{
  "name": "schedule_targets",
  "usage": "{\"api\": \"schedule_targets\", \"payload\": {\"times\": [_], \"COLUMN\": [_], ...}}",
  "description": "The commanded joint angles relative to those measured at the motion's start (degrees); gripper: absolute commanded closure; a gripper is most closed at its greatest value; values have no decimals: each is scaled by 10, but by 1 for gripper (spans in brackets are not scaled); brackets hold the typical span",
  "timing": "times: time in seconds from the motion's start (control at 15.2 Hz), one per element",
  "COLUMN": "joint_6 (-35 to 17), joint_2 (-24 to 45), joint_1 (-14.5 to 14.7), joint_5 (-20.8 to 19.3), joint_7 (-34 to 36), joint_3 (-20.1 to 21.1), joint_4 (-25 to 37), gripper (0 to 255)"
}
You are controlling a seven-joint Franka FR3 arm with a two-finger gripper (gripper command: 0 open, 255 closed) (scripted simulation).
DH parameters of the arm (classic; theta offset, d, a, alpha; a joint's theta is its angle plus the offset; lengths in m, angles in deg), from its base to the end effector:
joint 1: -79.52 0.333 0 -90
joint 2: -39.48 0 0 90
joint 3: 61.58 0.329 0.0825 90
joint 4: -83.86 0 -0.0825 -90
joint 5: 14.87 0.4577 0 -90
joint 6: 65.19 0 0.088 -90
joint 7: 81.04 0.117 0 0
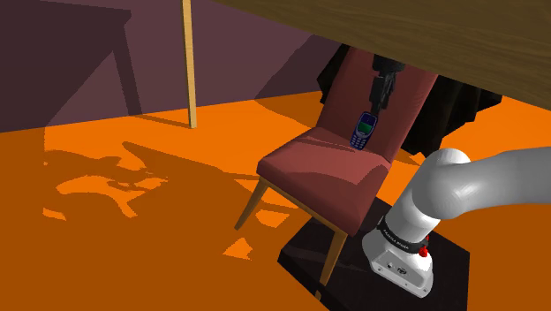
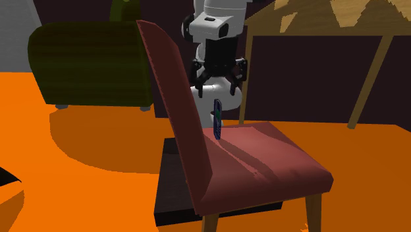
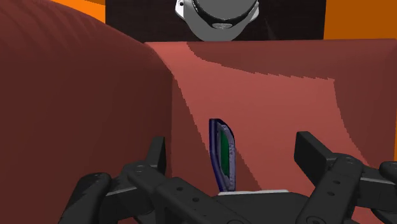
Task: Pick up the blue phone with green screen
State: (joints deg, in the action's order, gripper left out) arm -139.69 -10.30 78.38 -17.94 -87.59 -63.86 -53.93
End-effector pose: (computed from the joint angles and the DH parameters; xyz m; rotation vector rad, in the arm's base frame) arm 0.3139 -0.0289 0.5722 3.1140 0.0999 -0.3714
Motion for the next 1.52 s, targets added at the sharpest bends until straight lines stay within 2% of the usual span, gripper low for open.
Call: {"api": "schedule_targets", "payload": {"times": [0.0,0.2,0.33,0.4,0.99,1.45], "joint_6": [-11,-35,-35,-35,-35,12], "joint_2": [-5,-12,-12,-12,-12,3], "joint_1": [0,0,0,0,0,0], "joint_5": [0,-1,-1,-1,-1,1], "joint_7": [1,2,2,2,2,0], "joint_3": [1,0,0,0,0,1], "joint_4": [-18,-49,-49,-49,-49,14], "gripper": [0,0,0,255,255,255]}}
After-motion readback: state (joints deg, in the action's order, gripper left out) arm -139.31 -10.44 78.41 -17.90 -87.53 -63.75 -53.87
